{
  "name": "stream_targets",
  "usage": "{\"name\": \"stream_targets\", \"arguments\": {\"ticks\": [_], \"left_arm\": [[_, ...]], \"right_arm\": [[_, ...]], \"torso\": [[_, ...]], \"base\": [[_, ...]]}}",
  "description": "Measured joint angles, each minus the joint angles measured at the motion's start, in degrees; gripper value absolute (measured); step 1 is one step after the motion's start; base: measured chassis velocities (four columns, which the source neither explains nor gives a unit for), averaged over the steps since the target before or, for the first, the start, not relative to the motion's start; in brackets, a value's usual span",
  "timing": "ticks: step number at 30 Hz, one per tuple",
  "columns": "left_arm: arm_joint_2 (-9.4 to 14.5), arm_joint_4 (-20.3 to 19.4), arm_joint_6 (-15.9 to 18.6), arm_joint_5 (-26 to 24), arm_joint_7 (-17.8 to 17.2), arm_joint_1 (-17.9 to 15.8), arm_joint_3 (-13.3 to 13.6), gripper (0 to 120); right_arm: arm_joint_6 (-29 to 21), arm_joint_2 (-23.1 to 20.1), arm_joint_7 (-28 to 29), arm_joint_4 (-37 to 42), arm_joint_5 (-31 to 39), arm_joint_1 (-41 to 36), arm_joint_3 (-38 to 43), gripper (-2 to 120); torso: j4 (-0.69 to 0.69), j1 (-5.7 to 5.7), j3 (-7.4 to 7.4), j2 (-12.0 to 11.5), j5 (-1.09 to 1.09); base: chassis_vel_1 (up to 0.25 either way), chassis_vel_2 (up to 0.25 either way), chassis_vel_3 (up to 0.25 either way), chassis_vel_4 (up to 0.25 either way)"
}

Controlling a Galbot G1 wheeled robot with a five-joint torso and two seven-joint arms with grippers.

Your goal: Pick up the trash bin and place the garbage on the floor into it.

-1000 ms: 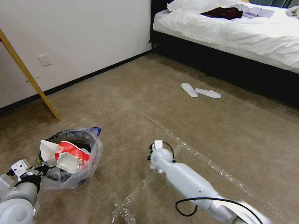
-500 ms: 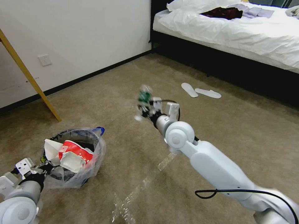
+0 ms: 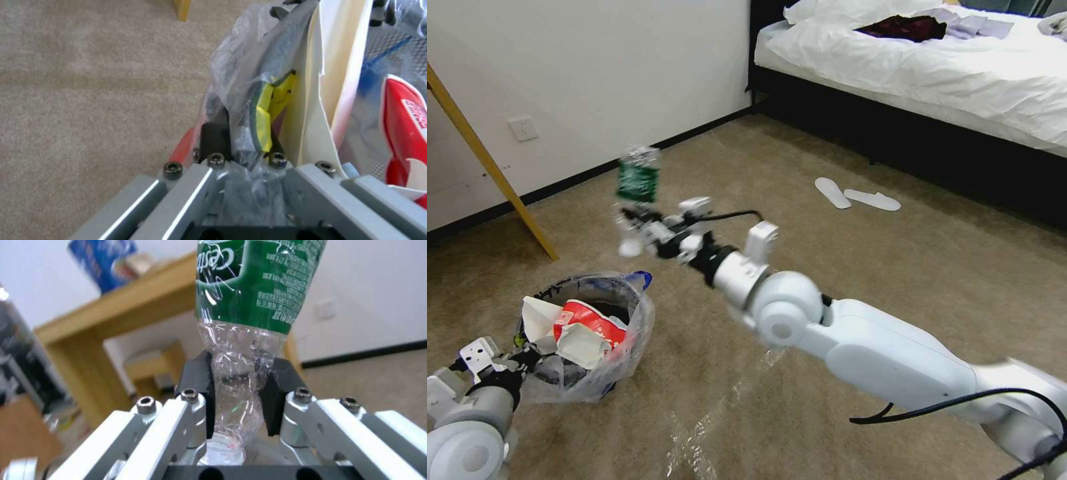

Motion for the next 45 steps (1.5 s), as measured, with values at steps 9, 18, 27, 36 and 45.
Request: {"name": "stream_targets", "arguments": {"ticks": [9, 18, 27, 36, 45], "left_arm": [[-0.05, 0.11, 0.08, -0.09, 0.0, -0.48, 0.23, 0], [0.0, 0.26, 0.1, -0.2, -0.01, -0.73, 0.4, 0], [-0.12, 0.18, 0.13, -0.27, -0.04, -0.97, 0.57, 0], [-1.44, -0.37, 0.13, 0.15, 0.18, -0.83, 1.16, 0], [-1.53, -0.92, 0.1, 0.06, 0.25, -0.71, 1.18, 0]], "right_arm": [[3.59, 1.86, -2.42, -1.44, -0.07, 8.29, -14.92, 19], [2.54, 1.91, -1.06, -2.05, -2.42, 10.89, -22.88, 18], [0.35, 4.53, 0.96, -3.92, -4.53, 15.3, -32.21, 18], [0.1, 9.71, 1.98, -8.38, -5.13, 17.17, -34.75, 18], [0.3, 12.45, 1.9, -13.79, -7.43, 17.69, -36.97, 18]], "torso": [[0.01, 0.0, 0.0, 0.0, -0.01], [0.0, 0.0, 0.0, 0.0, -0.01], [0.0, 0.0, 0.0, 0.0, -0.01], [0.0, 0.0, 0.0, 0.0, -0.01], [0.0, 0.0, 0.0, 0.0, -0.01]], "base": [[0.0, 0.0, 0.0, 0.0], [0.0, 0.0, 0.0, 0.0], [0.0, 0.0, 0.0, 0.0], [0.0, 0.0, 0.0, 0.0], [0.0, 0.0, 0.0, 0.0]]}}
